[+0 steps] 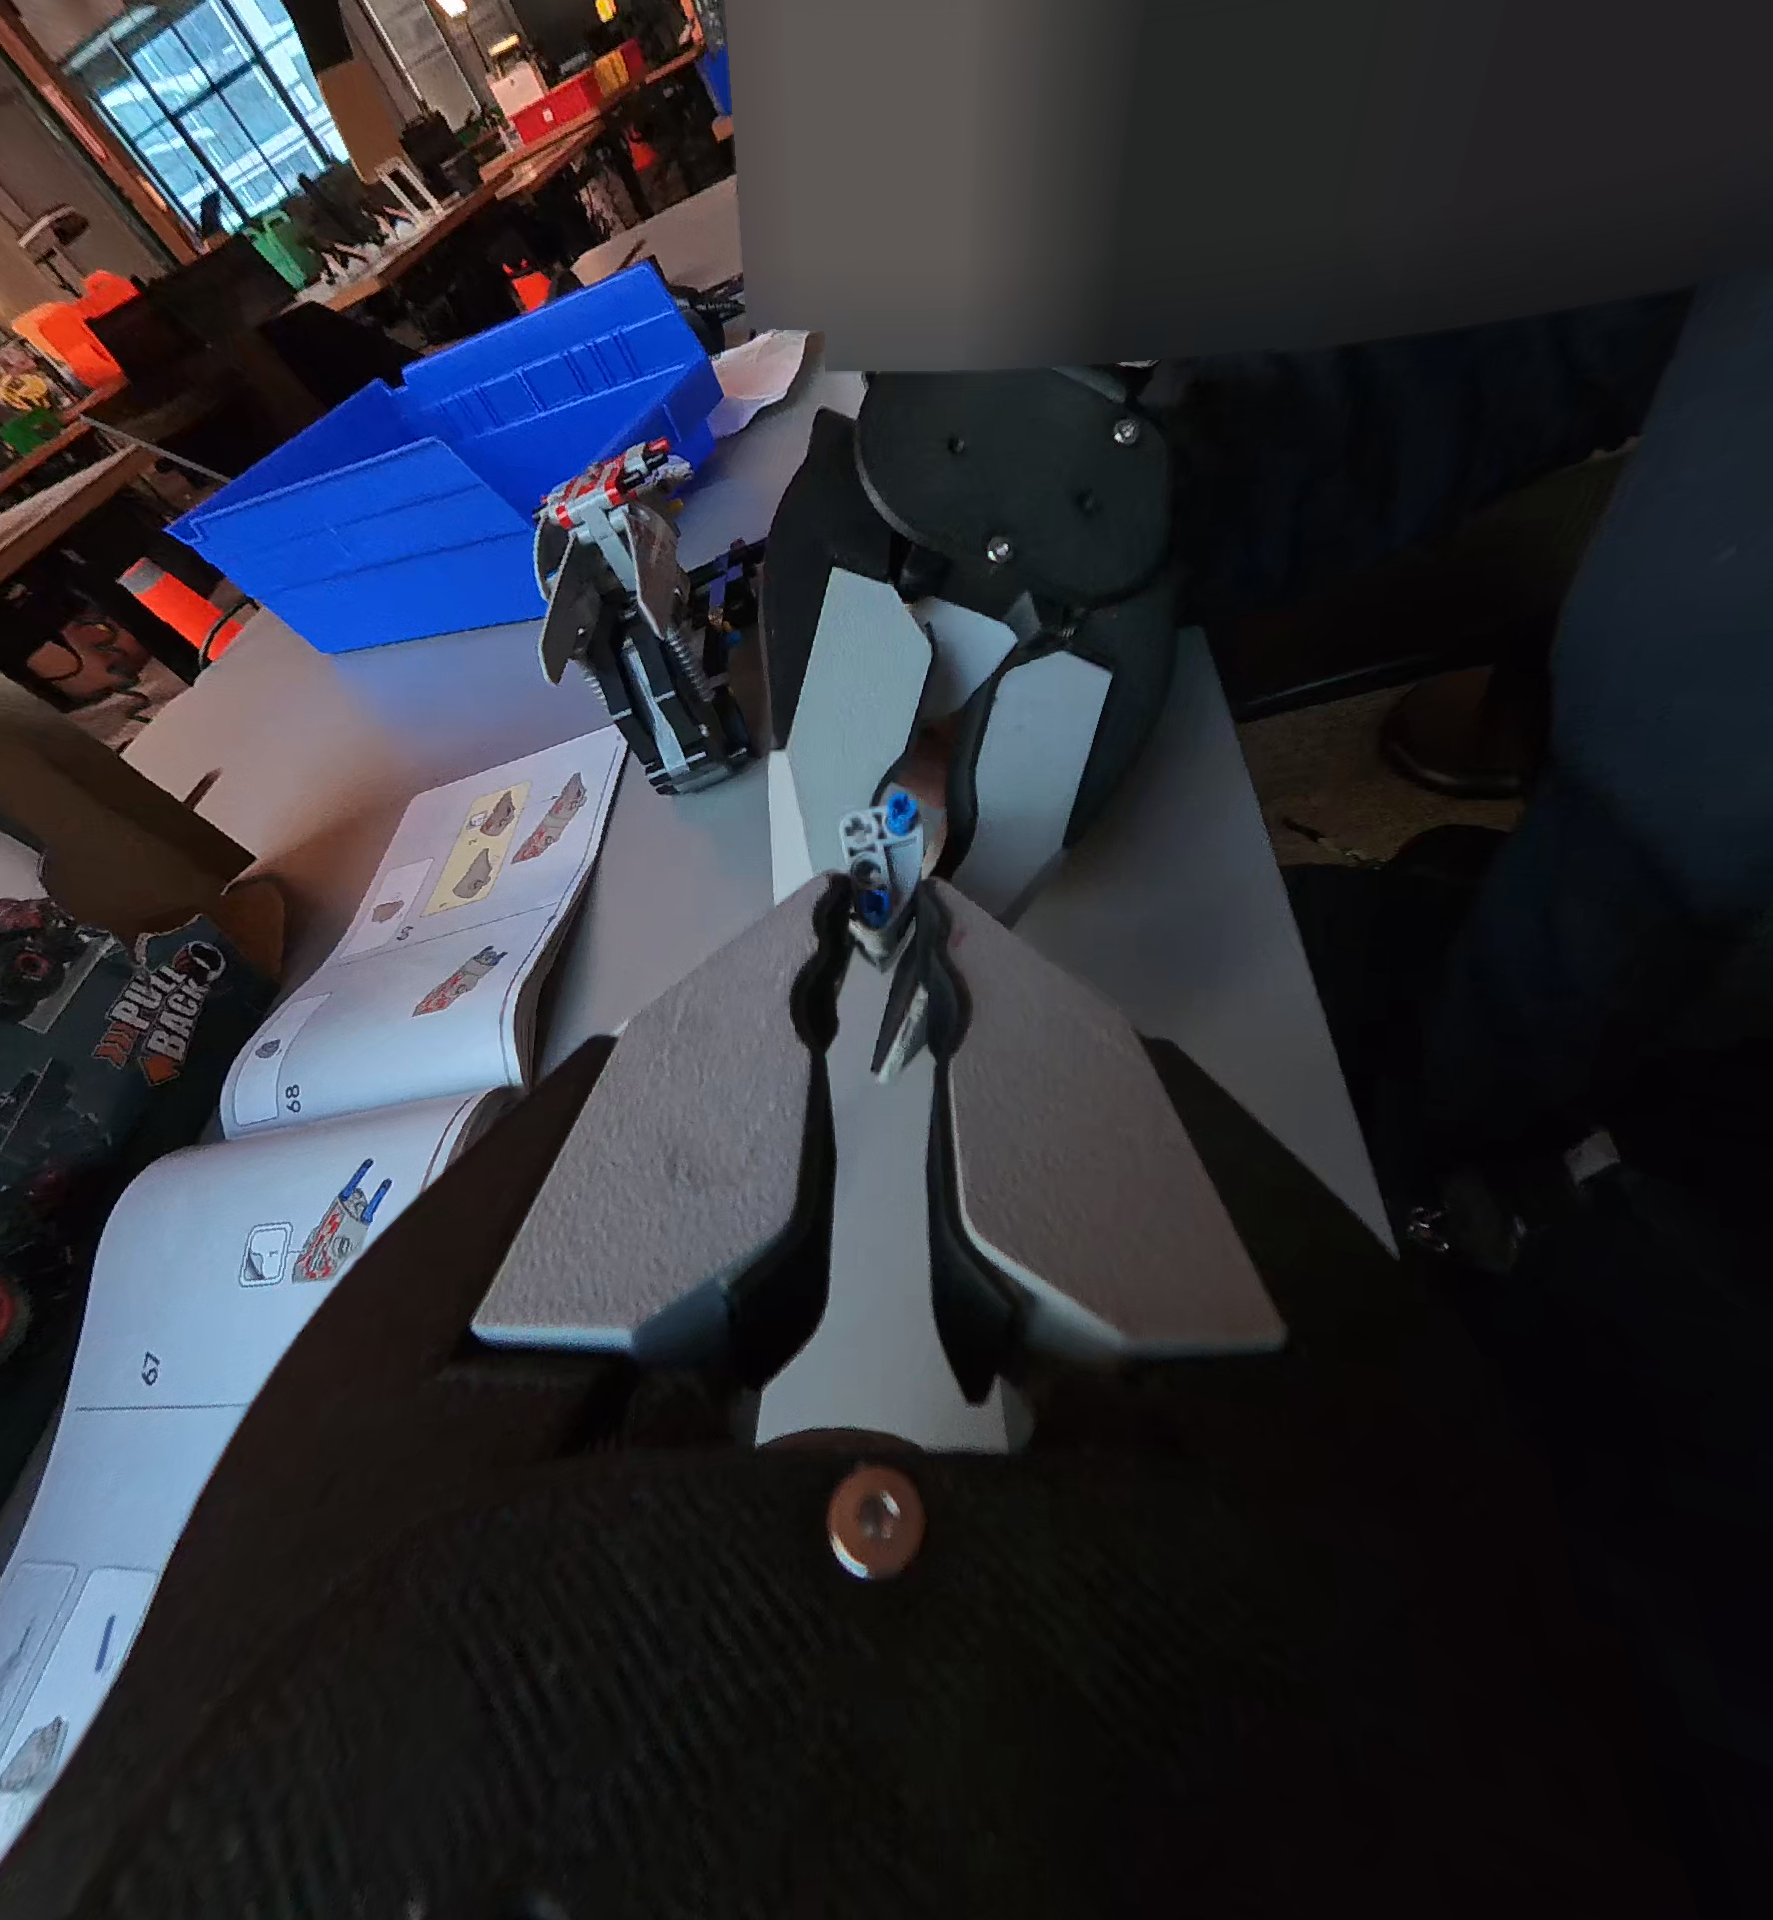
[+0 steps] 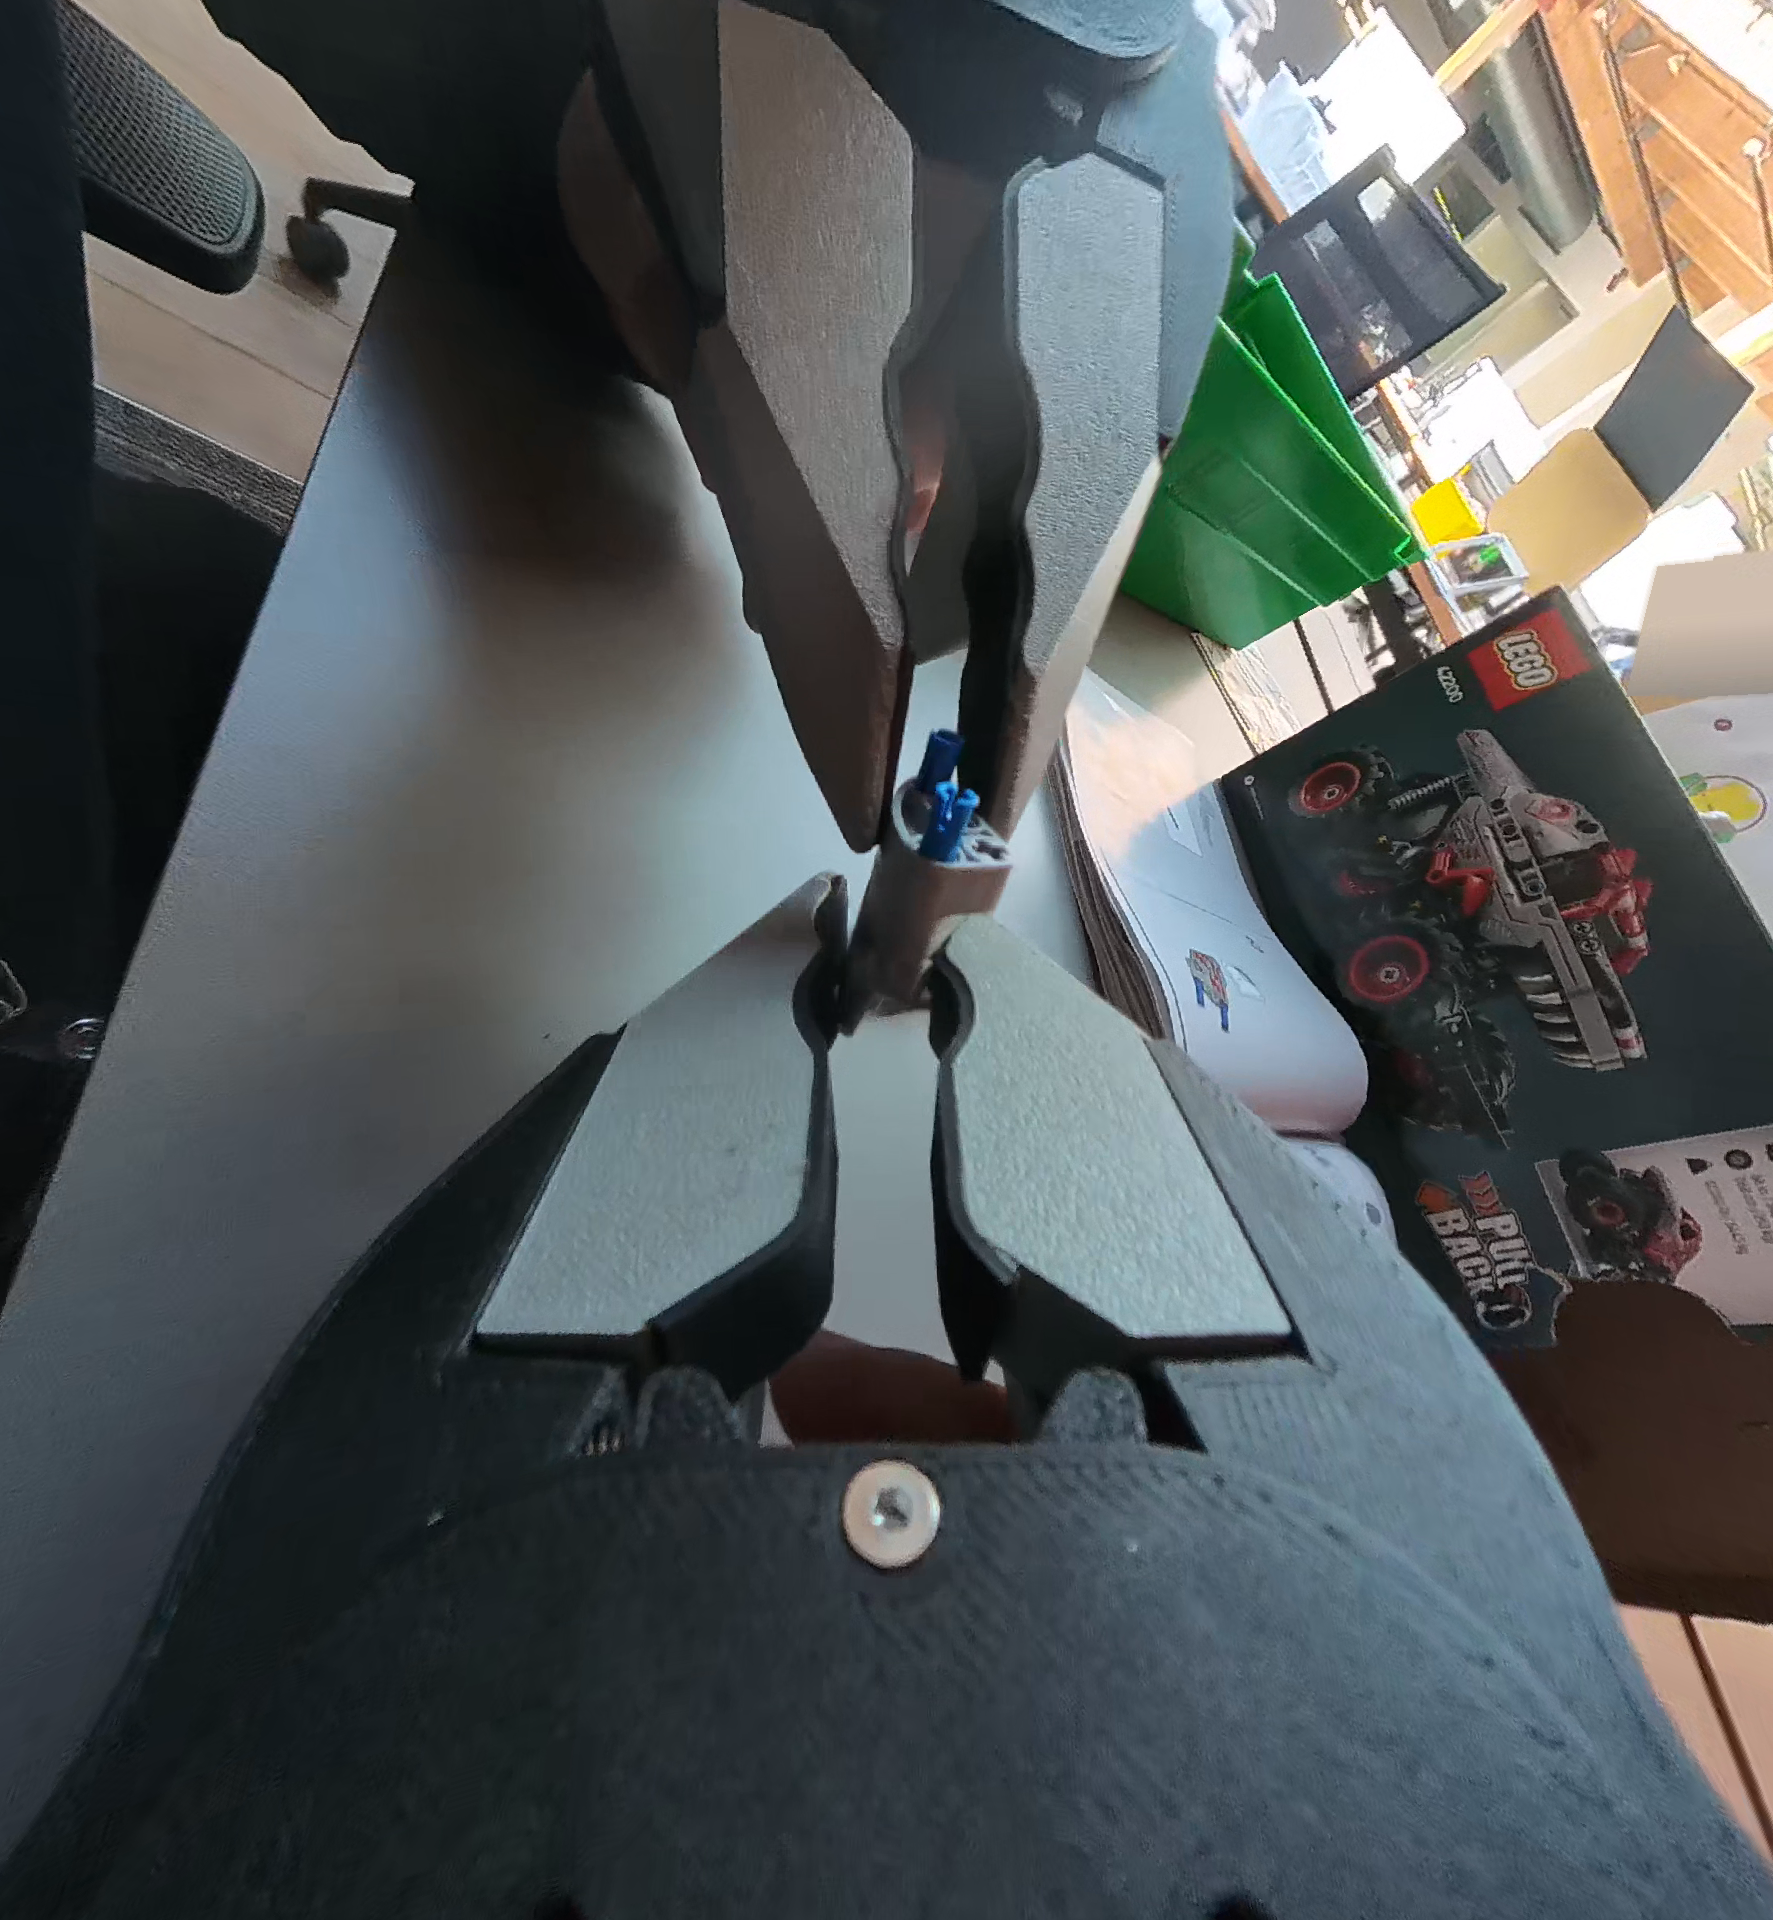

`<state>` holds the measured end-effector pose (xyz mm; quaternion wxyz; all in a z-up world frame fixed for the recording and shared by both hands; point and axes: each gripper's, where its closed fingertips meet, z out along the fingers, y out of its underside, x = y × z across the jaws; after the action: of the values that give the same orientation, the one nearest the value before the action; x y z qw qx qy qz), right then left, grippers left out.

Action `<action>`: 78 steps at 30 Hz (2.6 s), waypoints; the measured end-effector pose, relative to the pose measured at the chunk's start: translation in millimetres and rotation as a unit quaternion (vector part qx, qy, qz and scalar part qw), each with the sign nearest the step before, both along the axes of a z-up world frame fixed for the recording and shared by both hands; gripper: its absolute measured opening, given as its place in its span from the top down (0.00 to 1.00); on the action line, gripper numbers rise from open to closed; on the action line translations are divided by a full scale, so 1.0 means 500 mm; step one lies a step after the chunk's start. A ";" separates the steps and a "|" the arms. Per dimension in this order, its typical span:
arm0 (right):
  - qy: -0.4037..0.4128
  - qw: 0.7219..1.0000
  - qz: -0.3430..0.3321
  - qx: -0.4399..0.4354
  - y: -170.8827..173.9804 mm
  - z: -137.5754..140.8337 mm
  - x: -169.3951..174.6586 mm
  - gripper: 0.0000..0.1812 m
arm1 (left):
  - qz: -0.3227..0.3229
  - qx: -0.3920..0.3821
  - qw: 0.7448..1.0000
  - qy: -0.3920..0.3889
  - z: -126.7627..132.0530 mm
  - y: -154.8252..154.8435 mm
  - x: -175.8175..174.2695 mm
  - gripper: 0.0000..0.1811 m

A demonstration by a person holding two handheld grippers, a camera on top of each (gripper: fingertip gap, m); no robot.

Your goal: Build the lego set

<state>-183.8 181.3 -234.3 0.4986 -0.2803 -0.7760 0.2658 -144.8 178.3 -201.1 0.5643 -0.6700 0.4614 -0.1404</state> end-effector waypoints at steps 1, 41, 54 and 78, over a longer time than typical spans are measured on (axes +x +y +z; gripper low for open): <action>0.000 1.000 -0.004 -0.005 0.004 0.001 0.002 0.94 | 0.004 -0.002 1.000 0.001 -0.002 0.002 -0.004 0.95; -0.004 0.983 -0.017 -0.183 0.028 0.048 0.030 0.94 | 0.019 -0.131 0.985 -0.108 -0.012 0.036 -0.032 0.95; 0.044 0.949 0.065 -0.307 -0.011 0.112 0.040 0.94 | -0.009 -0.126 0.986 -0.112 -0.003 0.017 -0.012 0.88; 0.012 0.982 -0.178 -0.064 0.144 0.022 0.014 0.94 | 0.245 0.016 0.968 -0.051 0.015 -0.216 -0.438 0.86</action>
<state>-176.8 253.2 -223.4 0.5281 -0.4417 -0.6895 0.2250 -364.1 70.1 -193.8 0.6152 -0.7453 0.2559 -0.0246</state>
